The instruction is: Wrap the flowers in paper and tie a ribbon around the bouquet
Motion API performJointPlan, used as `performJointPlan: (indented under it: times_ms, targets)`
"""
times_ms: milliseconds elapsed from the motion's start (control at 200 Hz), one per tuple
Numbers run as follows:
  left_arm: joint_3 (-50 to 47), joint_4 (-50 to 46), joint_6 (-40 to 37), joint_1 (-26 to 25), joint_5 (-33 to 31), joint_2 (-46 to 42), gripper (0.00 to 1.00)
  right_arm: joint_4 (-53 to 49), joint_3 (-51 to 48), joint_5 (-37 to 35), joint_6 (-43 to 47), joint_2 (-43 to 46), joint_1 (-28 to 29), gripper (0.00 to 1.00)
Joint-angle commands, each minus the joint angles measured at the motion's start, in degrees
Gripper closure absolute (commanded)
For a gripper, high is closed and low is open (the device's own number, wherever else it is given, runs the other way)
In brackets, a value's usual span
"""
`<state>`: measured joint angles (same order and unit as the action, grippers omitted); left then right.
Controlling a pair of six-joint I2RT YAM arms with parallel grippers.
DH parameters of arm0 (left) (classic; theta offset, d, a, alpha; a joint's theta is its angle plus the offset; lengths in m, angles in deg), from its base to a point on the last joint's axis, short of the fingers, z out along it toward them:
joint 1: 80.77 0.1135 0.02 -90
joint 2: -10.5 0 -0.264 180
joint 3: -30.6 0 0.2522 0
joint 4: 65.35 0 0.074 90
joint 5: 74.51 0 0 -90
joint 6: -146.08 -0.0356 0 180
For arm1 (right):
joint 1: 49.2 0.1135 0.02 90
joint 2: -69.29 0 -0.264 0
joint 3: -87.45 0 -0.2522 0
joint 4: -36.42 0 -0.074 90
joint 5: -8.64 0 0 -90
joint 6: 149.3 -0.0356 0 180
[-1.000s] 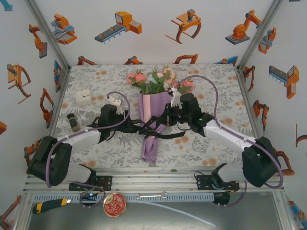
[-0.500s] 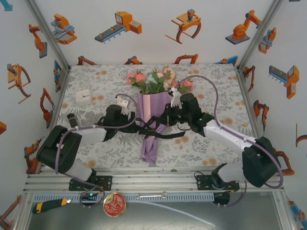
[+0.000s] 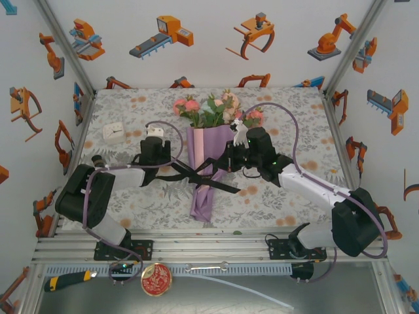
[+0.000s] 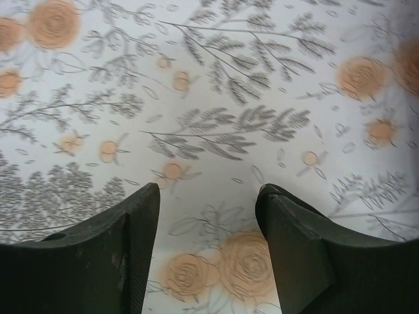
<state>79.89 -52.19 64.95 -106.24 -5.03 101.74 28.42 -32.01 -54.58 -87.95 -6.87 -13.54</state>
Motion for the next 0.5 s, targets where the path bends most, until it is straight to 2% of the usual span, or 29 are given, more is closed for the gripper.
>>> performJointPlan:
  times_ms: [0, 105, 225, 285, 400, 496]
  targets:
    - [2.9, -3.8, 0.2, 0.7, -2.1, -2.3, 0.40, -0.1, 1.9, -0.2, 0.6, 1.6, -0.3, 1.00]
    - [5.1, -8.8, 4.3, 1.5, -2.3, -2.7, 0.44, 0.0, 1.9, -0.2, 0.7, 1.5, -0.2, 1.00]
    - [4.8, -9.9, 11.1, 4.1, 3.2, -3.3, 0.52, 0.0, 2.1, 0.0, 0.7, 1.2, -0.2, 1.00]
    - [4.6, -10.3, 14.1, 5.7, 7.7, -3.5, 0.63, 0.0, 2.0, 0.0, 0.8, 1.2, -0.2, 1.00]
    - [6.5, -14.0, 14.1, 6.4, 14.0, -4.7, 0.99, 0.0, 1.8, -0.1, 0.7, 1.3, -0.3, 1.00]
    - [10.2, -23.6, 13.1, 6.3, 16.0, -8.0, 1.00, 0.1, 2.2, -0.3, 0.4, 1.3, -0.2, 1.00]
